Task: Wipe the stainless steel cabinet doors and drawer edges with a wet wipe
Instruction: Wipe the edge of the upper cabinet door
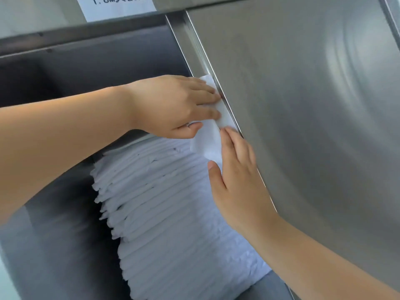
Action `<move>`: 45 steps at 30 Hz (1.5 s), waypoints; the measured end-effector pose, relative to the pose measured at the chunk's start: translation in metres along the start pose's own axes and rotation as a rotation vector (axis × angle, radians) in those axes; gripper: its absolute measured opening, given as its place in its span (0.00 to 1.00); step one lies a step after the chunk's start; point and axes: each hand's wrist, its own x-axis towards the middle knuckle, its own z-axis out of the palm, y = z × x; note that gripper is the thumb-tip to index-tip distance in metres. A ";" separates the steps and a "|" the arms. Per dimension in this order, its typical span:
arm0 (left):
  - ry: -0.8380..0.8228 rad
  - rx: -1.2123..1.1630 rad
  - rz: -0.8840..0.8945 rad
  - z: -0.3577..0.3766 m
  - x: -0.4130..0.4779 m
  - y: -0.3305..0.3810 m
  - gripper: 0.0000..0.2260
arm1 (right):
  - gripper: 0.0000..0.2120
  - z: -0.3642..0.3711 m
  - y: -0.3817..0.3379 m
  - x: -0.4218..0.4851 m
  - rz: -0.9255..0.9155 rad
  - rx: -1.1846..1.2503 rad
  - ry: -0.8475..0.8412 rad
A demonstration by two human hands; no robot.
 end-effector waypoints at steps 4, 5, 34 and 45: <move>0.028 -0.059 0.084 0.018 0.008 0.049 0.18 | 0.27 0.002 0.020 -0.055 0.069 -0.014 -0.032; 0.041 -0.065 0.105 0.024 0.011 0.064 0.17 | 0.27 0.001 0.026 -0.071 0.087 -0.021 -0.045; -0.267 -0.225 0.298 0.087 0.085 0.450 0.18 | 0.19 -0.026 0.148 -0.394 0.524 -0.209 -0.446; -0.369 -0.391 0.282 0.079 0.104 0.436 0.10 | 0.12 -0.008 0.155 -0.376 0.697 -0.157 -0.039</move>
